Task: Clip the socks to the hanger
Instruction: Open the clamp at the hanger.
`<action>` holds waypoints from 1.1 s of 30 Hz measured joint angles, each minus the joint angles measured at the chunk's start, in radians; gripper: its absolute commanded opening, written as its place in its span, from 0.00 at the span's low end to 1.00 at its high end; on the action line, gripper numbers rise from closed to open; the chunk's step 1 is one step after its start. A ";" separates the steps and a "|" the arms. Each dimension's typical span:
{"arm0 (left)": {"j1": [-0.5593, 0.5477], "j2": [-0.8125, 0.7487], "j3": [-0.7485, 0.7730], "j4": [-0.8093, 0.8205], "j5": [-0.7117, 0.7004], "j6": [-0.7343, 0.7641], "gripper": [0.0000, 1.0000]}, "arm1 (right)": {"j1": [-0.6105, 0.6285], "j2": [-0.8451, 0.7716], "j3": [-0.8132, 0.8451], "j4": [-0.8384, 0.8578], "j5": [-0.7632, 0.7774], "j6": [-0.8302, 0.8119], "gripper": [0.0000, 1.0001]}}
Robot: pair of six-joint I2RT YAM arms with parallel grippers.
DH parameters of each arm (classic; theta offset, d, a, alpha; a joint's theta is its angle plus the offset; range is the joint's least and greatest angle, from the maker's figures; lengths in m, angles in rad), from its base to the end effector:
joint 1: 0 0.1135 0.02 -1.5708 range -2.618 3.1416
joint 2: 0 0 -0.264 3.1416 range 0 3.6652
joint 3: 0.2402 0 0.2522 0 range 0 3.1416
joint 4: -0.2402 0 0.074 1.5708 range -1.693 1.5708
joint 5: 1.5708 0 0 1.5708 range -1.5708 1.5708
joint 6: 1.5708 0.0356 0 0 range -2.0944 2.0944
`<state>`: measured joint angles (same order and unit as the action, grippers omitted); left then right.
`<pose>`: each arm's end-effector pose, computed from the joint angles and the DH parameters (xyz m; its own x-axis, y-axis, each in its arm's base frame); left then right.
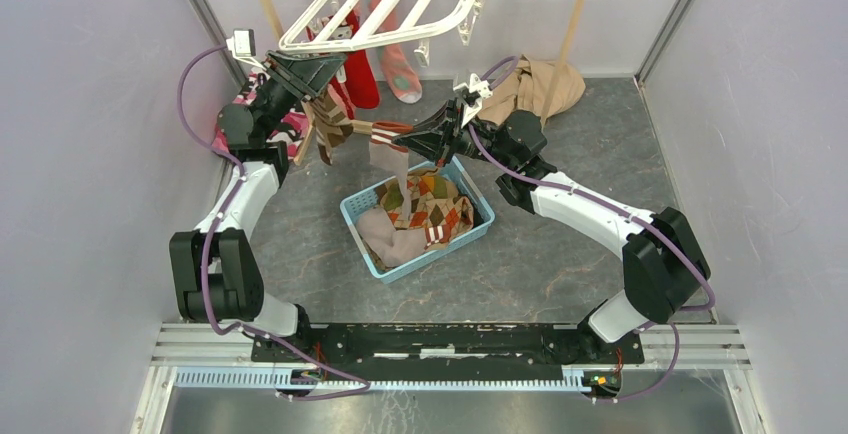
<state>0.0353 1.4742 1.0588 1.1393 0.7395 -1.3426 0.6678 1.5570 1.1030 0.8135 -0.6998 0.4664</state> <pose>0.3187 -0.0128 0.3987 -0.3164 -0.7313 -0.6043 0.7530 0.1938 -0.6288 0.2666 0.2394 0.3596 -0.1792 0.2968 -0.9380 -0.9702 0.1051 0.2185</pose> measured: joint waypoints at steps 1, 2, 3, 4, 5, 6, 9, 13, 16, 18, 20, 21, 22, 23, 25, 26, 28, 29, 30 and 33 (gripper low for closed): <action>0.000 0.000 0.000 0.000 0.001 -0.001 0.58 | 0.000 0.000 0.000 0.000 0.000 0.000 0.00; 0.000 0.000 0.000 0.001 0.002 -0.003 0.58 | 0.000 0.000 0.000 0.000 0.000 0.000 0.00; 0.000 0.000 0.000 0.001 0.003 -0.004 0.57 | 0.000 0.000 0.000 0.000 0.000 0.000 0.00; 0.000 0.000 0.000 0.001 0.004 -0.004 0.57 | 0.000 0.000 0.000 0.000 0.000 0.000 0.00; 0.000 0.000 0.000 0.001 0.005 -0.005 0.56 | 0.000 0.000 0.000 0.000 0.000 0.000 0.00; 0.000 0.000 0.000 0.001 0.005 -0.005 0.56 | 0.000 0.000 0.000 0.000 0.000 0.000 0.00; 0.000 0.001 0.000 0.000 0.005 -0.005 0.60 | 0.000 0.000 0.000 0.000 0.000 0.000 0.00; 0.000 0.001 0.000 -0.001 0.006 -0.005 0.67 | 0.000 -0.003 0.000 0.000 0.000 0.000 0.00; 0.000 0.001 0.000 -0.005 0.010 -0.004 0.67 | 0.000 -0.005 0.000 0.000 0.000 0.000 0.00; 0.000 0.001 0.001 -0.008 0.016 -0.004 0.67 | 0.000 -0.006 0.000 0.000 0.000 0.000 0.00; 0.000 0.001 0.002 -0.014 0.023 -0.003 0.67 | 0.000 -0.006 0.000 0.000 0.000 0.000 0.00; 0.000 0.001 0.004 -0.019 0.023 -0.003 0.67 | 0.000 -0.006 0.000 0.000 0.000 0.000 0.00; 0.000 0.001 0.006 -0.026 0.024 -0.003 0.67 | 0.000 -0.006 0.000 0.000 0.000 0.000 0.00; 0.000 0.001 0.007 -0.034 0.024 -0.002 0.67 | 0.000 -0.006 0.000 0.000 0.000 0.000 0.00; 0.000 0.001 0.009 -0.048 0.024 0.005 0.67 | 0.000 -0.006 0.000 0.000 0.000 0.000 0.00; 0.000 0.001 0.010 -0.062 0.024 0.013 0.67 | 0.000 -0.006 0.000 0.000 0.000 0.000 0.00; 0.000 0.001 0.010 -0.071 0.024 0.017 0.67 | 0.000 -0.006 0.000 0.000 0.000 0.000 0.00; 0.000 0.001 0.010 -0.078 0.024 0.023 0.66 | 0.000 -0.006 0.000 0.000 0.000 0.000 0.00; 0.000 0.001 0.011 -0.088 0.025 0.028 0.66 | 0.000 -0.006 0.000 0.000 0.000 0.000 0.00; 0.000 0.001 0.014 -0.109 0.027 0.043 0.66 | 0.000 -0.006 0.000 0.000 0.000 0.000 0.00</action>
<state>0.0353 1.4750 1.0725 1.0306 0.7662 -1.2995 0.6678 1.5513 1.1027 0.8135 -0.6998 0.4664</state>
